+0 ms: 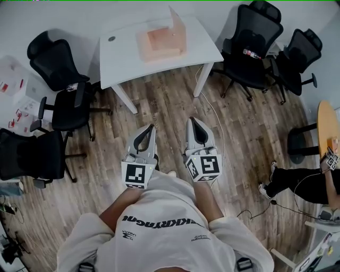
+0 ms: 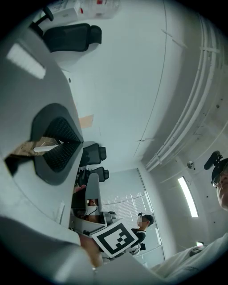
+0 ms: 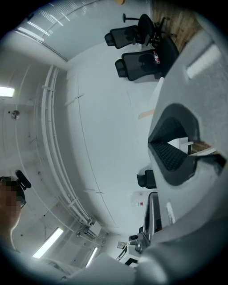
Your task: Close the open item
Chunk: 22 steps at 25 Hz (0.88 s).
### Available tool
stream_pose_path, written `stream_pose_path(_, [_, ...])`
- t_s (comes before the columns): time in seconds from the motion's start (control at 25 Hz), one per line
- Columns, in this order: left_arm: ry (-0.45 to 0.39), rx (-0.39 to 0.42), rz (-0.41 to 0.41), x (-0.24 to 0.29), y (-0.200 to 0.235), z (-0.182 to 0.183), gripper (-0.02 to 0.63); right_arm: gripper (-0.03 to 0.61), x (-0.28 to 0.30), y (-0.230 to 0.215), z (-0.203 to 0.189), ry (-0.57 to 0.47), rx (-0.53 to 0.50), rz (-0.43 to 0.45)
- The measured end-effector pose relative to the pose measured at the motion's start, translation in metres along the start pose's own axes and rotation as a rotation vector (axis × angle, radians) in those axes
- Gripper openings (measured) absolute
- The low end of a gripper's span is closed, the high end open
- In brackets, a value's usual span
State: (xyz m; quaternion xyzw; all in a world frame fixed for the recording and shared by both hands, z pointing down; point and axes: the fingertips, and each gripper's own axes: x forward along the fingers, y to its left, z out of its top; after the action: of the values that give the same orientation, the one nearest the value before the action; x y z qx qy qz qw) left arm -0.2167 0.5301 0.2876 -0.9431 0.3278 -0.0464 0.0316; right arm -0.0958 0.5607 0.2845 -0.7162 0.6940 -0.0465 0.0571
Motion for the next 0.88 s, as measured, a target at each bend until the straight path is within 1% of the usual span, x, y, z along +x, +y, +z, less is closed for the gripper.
stream_pose_path(0.32, [0.001,-0.004,0.034,0.033,0.016,-0.003,0.006,-0.002,0.037,-0.016,-0.004,0.010,0.001,0.021])
stream_pose_path(0.64, [-0.006,-0.016,0.042,0.096,0.046,-0.006,0.006,-0.002,0.097,-0.045,-0.006,0.023,-0.014,0.019])
stream_pose_path(0.76, [-0.008,-0.026,0.043,0.124,0.063,-0.008,0.006,-0.002,0.126,-0.055,-0.007,0.031,-0.023,0.017])
stream_pose_path(0.88, [-0.009,-0.038,0.046,0.152,0.083,-0.007,0.006,-0.002,0.153,-0.066,0.002,0.014,-0.039,0.009])
